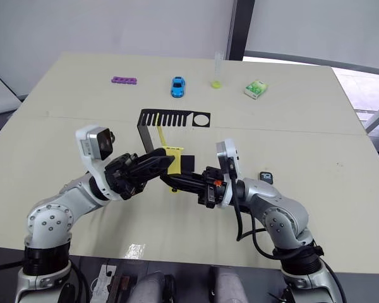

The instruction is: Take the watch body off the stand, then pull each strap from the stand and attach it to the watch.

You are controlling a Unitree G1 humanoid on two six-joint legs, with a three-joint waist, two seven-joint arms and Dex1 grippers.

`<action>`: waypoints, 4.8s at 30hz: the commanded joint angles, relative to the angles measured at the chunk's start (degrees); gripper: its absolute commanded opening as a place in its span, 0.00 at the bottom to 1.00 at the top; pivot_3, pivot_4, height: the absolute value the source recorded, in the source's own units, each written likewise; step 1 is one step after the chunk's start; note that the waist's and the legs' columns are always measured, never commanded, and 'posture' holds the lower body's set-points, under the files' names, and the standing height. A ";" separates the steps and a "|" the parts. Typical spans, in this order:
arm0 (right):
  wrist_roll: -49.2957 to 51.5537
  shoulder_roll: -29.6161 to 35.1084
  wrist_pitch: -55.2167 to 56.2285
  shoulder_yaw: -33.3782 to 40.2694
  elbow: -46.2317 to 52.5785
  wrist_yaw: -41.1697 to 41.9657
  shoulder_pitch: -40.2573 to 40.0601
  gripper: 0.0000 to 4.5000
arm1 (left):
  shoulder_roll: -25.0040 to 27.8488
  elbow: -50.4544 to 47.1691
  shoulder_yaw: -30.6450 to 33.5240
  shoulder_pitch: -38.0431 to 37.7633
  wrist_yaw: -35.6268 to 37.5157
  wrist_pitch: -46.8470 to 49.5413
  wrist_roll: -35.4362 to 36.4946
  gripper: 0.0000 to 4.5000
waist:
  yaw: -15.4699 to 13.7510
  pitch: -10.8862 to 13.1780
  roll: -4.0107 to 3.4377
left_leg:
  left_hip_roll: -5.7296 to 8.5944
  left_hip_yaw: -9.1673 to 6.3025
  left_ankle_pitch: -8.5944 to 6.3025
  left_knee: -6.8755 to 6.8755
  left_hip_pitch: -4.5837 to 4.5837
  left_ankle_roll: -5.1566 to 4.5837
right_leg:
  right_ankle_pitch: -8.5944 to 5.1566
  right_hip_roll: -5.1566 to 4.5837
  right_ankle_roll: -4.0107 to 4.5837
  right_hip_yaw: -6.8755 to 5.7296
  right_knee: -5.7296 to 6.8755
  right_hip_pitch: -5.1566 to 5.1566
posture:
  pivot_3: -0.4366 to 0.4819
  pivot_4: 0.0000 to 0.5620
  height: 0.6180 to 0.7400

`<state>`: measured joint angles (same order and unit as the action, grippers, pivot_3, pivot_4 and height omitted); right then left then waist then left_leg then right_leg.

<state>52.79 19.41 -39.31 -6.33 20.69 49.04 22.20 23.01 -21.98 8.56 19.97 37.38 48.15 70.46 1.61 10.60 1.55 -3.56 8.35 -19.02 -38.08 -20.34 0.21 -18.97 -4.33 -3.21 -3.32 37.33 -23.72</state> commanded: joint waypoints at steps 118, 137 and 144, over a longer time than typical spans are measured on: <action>-35.79 -2.14 -1.70 17.07 7.20 -42.35 -22.42 0.98 | 13.39 -6.74 -3.04 -16.06 14.89 -31.44 -35.79 0.00 | 0.19 0.01 -0.22 | 0.01 0.12 0.11 0.72 0.15 0.18 | 0.01 0.18 -0.02 0.25 -0.41 -0.02 | 0.48 0.27 1.00; -36.24 -3.38 -7.20 17.31 4.56 -42.87 -19.77 0.98 | 12.56 -7.09 -3.87 -15.70 14.17 -31.30 -36.52 0.00 | 0.16 -0.10 -0.05 | 0.01 0.12 0.12 0.64 0.14 0.16 | 0.02 0.18 -0.03 0.26 -0.36 0.00 | 0.48 0.27 1.00; -36.40 -3.15 -6.23 16.50 3.68 -42.07 -20.21 0.98 | 12.53 -7.11 -4.03 -15.68 13.93 -31.50 -36.61 0.00 | 0.16 -0.13 0.01 | 0.01 0.12 0.13 0.59 0.16 0.14 | 0.03 0.18 -0.04 0.26 -0.31 0.02 | 0.48 0.27 1.00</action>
<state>16.54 16.27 -44.92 10.18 25.39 6.49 3.05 35.90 -27.88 4.40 3.89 51.41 17.55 33.77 1.76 10.47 1.55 -3.55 8.46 -18.88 -37.50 -20.18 0.35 -18.94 -4.16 -3.26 -3.06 37.02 -23.70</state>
